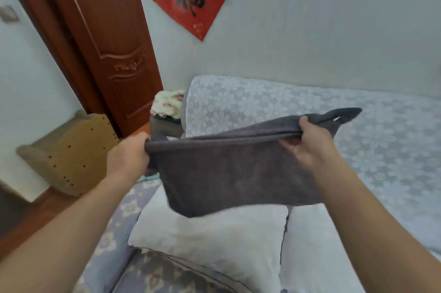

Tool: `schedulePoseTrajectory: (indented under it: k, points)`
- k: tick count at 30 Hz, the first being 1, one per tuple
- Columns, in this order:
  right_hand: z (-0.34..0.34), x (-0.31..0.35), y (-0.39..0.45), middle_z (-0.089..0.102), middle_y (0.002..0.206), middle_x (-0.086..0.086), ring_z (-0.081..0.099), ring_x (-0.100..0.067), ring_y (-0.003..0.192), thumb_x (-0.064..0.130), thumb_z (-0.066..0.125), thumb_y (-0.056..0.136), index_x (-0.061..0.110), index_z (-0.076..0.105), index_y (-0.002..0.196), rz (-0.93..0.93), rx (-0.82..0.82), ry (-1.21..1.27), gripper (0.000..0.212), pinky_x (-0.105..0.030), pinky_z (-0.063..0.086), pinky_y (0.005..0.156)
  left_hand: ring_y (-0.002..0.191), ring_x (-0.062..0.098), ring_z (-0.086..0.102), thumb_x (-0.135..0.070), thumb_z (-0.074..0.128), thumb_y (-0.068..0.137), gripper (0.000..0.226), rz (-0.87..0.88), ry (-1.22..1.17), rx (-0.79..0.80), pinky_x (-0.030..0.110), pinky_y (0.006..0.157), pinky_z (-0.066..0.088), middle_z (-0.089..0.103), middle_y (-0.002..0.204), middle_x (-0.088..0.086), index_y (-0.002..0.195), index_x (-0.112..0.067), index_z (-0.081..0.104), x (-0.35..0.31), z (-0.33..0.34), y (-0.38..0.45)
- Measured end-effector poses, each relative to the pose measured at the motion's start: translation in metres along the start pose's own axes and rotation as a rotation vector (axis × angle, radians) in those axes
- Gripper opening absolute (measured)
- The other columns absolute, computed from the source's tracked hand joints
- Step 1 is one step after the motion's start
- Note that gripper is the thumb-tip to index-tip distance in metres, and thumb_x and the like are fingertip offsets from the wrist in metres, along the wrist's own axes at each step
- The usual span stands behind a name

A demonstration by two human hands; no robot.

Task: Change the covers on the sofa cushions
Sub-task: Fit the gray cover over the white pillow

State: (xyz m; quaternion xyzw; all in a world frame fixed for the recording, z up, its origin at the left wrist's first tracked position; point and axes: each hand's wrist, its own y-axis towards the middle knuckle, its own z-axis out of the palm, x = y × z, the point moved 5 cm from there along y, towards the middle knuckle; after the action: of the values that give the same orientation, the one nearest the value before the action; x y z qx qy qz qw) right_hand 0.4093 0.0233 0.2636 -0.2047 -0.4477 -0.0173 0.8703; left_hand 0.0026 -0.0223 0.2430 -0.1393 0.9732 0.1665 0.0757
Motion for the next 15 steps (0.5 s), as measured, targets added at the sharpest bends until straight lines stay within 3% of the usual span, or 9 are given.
schedulePoseTrajectory:
  k: [4, 8, 10, 12, 13, 15]
  points:
    - [0.01, 0.024, -0.027, 0.07, 0.117, -0.017, 0.071, -0.031, 0.104, 0.019, 0.055, 0.102, 0.005, 0.061, 0.111, -0.12, 0.1, 0.165, 0.017, -0.051, 0.058, 0.087, 0.078, 0.031, 0.064, -0.006, 0.068, 0.087, 0.024, 0.24, -0.059, -0.351, 0.042, 0.069, 0.057, 0.069, 0.089, 0.005, 0.106, -0.021, 0.065, -0.012, -0.073, 0.011]
    - [-0.029, -0.038, -0.057, 0.076, 0.105, -0.008, 0.074, -0.021, 0.096, 0.02, 0.056, 0.101, 0.007, 0.063, 0.112, -0.091, 0.054, 0.16, 0.017, -0.037, 0.06, 0.077, 0.076, 0.033, 0.058, 0.001, 0.073, 0.075, 0.029, 0.37, -0.043, -0.41, 0.043, 0.064, 0.045, 0.064, 0.081, 0.008, 0.101, -0.011, 0.066, 0.029, -0.049, -0.007]
    - [-0.06, -0.095, -0.064, 0.075, 0.094, -0.002, 0.072, -0.014, 0.083, 0.017, 0.054, 0.102, 0.013, 0.064, 0.102, 0.001, -0.036, 0.135, 0.011, -0.029, 0.06, 0.066, 0.074, 0.034, 0.055, 0.003, 0.068, 0.074, 0.028, 0.421, -0.022, -0.302, 0.042, 0.062, 0.038, 0.06, 0.08, 0.007, 0.098, -0.01, 0.064, 0.059, 0.002, -0.026]
    - [-0.096, -0.159, -0.067, 0.07, 0.098, -0.006, 0.067, -0.017, 0.089, 0.011, 0.06, 0.097, 0.013, 0.065, 0.104, 0.127, -0.144, 0.106, 0.009, -0.028, 0.06, 0.066, 0.073, 0.034, 0.054, -0.002, 0.059, 0.077, 0.02, 0.434, 0.03, -0.157, 0.041, 0.061, 0.034, 0.056, 0.078, 0.008, 0.095, -0.01, 0.062, 0.087, 0.062, -0.052]
    - [-0.111, -0.189, -0.069, 0.068, 0.101, -0.008, 0.065, -0.02, 0.094, 0.006, 0.071, 0.088, 0.01, 0.064, 0.108, 0.201, -0.186, 0.104, 0.022, -0.03, 0.061, 0.067, 0.076, 0.036, 0.055, -0.005, 0.058, 0.079, 0.021, 0.41, 0.097, -0.046, 0.042, 0.063, 0.037, 0.055, 0.08, 0.009, 0.099, -0.01, 0.062, 0.101, 0.094, -0.064]
    - [-0.148, -0.249, -0.074, 0.065, 0.105, -0.013, 0.063, -0.026, 0.096, -0.005, 0.092, 0.052, 0.005, 0.063, 0.101, 0.379, -0.313, 0.153, 0.058, -0.035, 0.06, 0.069, 0.102, 0.038, 0.055, -0.012, 0.058, 0.087, 0.045, 0.288, 0.277, 0.314, 0.049, 0.083, 0.046, 0.056, 0.107, 0.013, 0.132, -0.014, 0.055, 0.13, 0.163, -0.096]
